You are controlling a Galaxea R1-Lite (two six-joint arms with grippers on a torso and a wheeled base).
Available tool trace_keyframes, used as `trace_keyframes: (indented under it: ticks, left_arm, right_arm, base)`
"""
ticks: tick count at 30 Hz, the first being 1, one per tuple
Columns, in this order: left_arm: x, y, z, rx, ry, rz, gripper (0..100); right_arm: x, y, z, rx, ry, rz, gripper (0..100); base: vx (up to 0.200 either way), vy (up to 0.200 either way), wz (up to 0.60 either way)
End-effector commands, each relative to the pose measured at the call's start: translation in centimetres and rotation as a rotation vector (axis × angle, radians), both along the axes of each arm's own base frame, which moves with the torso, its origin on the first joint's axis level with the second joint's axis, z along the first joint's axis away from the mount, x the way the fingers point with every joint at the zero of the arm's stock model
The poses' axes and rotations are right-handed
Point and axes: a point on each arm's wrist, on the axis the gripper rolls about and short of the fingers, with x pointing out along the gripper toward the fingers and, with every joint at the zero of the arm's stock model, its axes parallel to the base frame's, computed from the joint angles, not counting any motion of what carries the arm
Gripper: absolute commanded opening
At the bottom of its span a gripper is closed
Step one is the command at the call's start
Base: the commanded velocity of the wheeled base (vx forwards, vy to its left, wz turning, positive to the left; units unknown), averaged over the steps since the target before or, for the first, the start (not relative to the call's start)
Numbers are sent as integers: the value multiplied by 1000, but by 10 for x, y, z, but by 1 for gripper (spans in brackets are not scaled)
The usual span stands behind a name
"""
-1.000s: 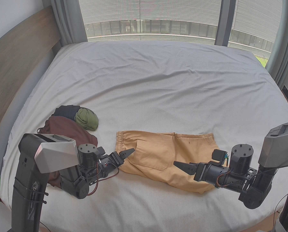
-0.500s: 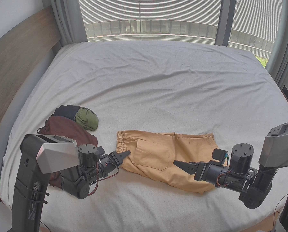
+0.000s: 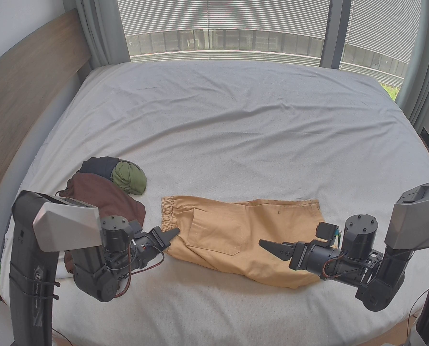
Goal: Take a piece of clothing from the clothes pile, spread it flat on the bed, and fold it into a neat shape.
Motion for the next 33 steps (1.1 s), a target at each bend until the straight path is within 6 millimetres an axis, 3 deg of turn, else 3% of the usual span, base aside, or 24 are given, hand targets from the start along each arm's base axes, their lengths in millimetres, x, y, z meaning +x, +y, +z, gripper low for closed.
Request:
trace_keyframes:
  ticks: [1,22,28,33]
  left_arm:
    - [-14,16,30,10,-40,30,0]
    - [-30,72,28,189,-43,114,0]
    - [-35,74,35,199,-62,98,0]
    - [-38,63,52,185,-113,66,0]
  right_arm:
    - [1,-1,-2,-2,5,-5,100]
    - [3,0,-8,-11,22,-5,100]
    - [3,0,-8,-11,22,-5,100]
    - [3,0,-8,-10,19,-6,100]
  base:
    - [0,0,0]
    - [0,0,0]
    - [0,0,0]
    - [0,0,0]
